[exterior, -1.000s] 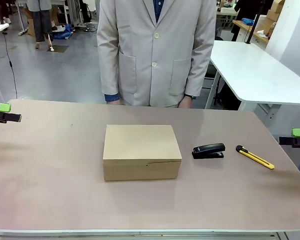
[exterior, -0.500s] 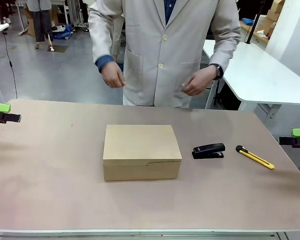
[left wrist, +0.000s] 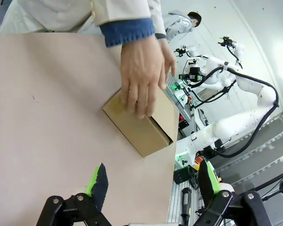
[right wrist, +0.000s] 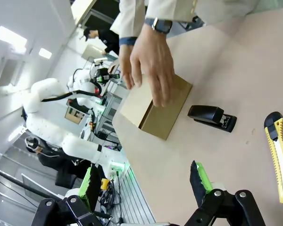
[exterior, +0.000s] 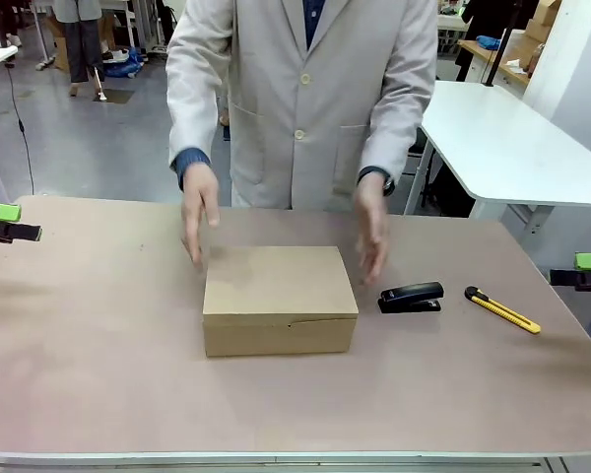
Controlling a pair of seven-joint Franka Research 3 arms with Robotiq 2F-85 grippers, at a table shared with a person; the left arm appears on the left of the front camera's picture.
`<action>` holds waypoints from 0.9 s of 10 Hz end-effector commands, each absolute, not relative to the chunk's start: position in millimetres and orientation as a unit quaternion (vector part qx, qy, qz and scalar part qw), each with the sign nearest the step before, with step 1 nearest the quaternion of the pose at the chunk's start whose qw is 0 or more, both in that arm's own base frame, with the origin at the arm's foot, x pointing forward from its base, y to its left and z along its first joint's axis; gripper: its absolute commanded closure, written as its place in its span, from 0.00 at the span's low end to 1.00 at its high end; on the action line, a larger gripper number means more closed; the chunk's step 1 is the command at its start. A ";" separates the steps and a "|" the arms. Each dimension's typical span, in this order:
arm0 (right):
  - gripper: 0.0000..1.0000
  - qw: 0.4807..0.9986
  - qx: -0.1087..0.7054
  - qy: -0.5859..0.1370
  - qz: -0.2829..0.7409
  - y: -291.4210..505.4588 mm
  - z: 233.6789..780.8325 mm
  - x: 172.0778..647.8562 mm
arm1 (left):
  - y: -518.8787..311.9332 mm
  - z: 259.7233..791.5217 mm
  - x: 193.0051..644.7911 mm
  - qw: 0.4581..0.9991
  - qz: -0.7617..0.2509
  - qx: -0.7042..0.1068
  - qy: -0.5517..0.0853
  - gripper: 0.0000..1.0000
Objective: Pack the item into the box.
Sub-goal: Close the Mailer Box.
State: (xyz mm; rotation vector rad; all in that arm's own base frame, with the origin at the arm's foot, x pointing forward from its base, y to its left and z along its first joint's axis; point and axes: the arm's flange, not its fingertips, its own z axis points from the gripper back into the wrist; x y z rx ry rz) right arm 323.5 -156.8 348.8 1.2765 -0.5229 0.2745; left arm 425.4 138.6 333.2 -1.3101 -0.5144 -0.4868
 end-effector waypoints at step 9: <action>0.00 0.762 0.586 -0.239 0.134 -154.3 350.2 319.9 | 137.2 334.4 419.1 0.734 -0.229 -0.593 -0.239 0.00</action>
